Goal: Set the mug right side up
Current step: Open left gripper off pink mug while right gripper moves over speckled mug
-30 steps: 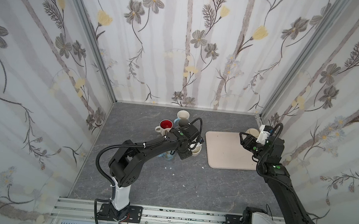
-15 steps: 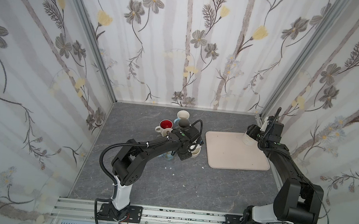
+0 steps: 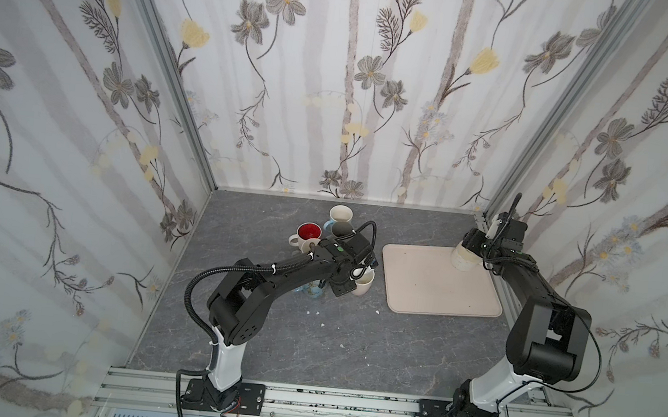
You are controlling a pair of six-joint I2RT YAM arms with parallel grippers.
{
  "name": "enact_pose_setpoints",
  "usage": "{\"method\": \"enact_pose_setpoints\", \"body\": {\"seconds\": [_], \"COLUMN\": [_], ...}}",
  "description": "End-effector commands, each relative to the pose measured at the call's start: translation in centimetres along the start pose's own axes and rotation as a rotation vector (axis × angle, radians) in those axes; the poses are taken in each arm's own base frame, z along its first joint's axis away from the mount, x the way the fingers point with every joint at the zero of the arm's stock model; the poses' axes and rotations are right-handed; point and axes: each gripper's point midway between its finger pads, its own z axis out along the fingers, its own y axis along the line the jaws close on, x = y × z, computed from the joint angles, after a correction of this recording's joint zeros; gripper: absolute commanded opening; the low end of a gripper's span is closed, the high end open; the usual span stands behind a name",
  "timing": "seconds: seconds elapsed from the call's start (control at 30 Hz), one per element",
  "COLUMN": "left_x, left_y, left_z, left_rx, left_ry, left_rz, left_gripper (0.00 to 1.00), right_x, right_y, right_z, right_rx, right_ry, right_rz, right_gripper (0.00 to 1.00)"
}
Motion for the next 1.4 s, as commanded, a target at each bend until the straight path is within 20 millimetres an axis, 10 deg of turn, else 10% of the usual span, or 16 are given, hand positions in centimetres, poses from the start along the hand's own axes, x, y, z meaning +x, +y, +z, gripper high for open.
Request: {"method": "enact_pose_setpoints", "body": {"seconds": [0.0,0.47,0.9,1.13,1.37], "left_x": [-0.8,-2.4,-3.8,-5.7,-8.4], "left_y": [0.3,0.6,0.4,-1.2,-4.0], "left_z": [-1.1,-4.7,-8.1,-9.5,-9.5], "left_rx": [-0.006,-0.02,-0.007,0.045,0.1], "left_ry": [-0.036,-0.19,-0.33,-0.435,-0.51], "left_rz": [0.015,0.008,-0.012,-0.019,-0.004], "left_gripper": [0.36,0.4,0.44,0.46,0.49], "right_x": [0.2,4.1,11.8,9.7,10.3], "right_y": [-0.1,-0.1,7.0,11.4,6.9], "right_z": [0.9,3.6,-1.1,-6.4,-7.8], "right_rx": [-0.004,-0.007,-0.172,-0.351,-0.138], "right_ry": [0.029,0.153,0.213,0.127,0.117], "right_rz": [-0.033,-0.034,-0.005,-0.002,-0.12], "right_gripper": [0.74,0.59,0.47,0.58,0.62]}}
